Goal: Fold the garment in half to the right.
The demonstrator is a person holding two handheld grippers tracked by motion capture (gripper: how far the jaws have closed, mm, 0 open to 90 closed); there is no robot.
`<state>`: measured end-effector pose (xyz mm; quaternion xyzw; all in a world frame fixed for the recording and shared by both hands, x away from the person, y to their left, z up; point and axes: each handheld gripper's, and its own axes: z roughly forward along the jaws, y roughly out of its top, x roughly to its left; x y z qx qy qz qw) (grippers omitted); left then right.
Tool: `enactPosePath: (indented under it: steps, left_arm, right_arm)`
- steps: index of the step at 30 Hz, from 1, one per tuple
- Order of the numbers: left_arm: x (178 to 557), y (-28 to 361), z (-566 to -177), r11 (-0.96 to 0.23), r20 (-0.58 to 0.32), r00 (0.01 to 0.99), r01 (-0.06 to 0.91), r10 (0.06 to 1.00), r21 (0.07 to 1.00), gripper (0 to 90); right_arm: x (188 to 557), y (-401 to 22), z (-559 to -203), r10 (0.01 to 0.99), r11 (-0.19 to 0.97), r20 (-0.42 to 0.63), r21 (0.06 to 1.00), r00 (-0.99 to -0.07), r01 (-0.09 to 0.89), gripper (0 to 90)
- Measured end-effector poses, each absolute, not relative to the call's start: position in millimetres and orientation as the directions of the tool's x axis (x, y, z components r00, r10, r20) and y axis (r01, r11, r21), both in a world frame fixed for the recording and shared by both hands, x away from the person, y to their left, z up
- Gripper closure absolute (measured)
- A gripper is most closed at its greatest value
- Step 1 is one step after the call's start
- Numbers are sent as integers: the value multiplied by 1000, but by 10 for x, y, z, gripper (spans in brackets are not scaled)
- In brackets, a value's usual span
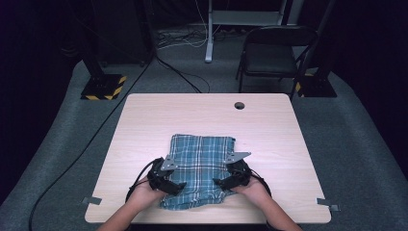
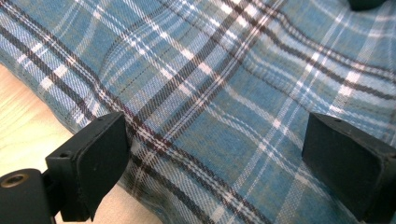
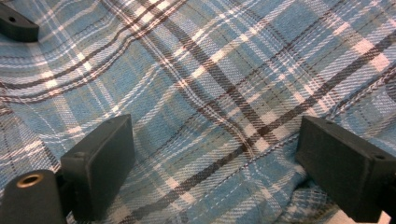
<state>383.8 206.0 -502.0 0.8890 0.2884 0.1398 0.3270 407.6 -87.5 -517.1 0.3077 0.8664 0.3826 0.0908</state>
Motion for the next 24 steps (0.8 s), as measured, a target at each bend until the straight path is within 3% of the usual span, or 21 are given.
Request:
enactPosePath:
  steps: [6, 10, 14, 24]
  left_arm:
    - [3807, 2011, -5057, -654, 120, 795, 391, 594, 648, 66]
    - [3798, 2011, -5072, -650, 124, 792, 388, 598, 654, 66]
    - [3795, 2014, -5079, -646, 122, 792, 387, 599, 658, 66]
    - [3793, 2027, -5086, -641, 118, 793, 385, 598, 664, 64]
  right_arm:
    - [4073, -871, -5166, 606, 520, 76, 716, -792, 466, 108]
    - [4060, -852, -5120, 610, 536, 58, 705, -790, 465, 119]
    - [3988, -808, -4947, 613, 544, -19, 736, -790, 404, 151]
    - [4133, -651, -4791, 587, 568, -27, 726, -809, 388, 137]
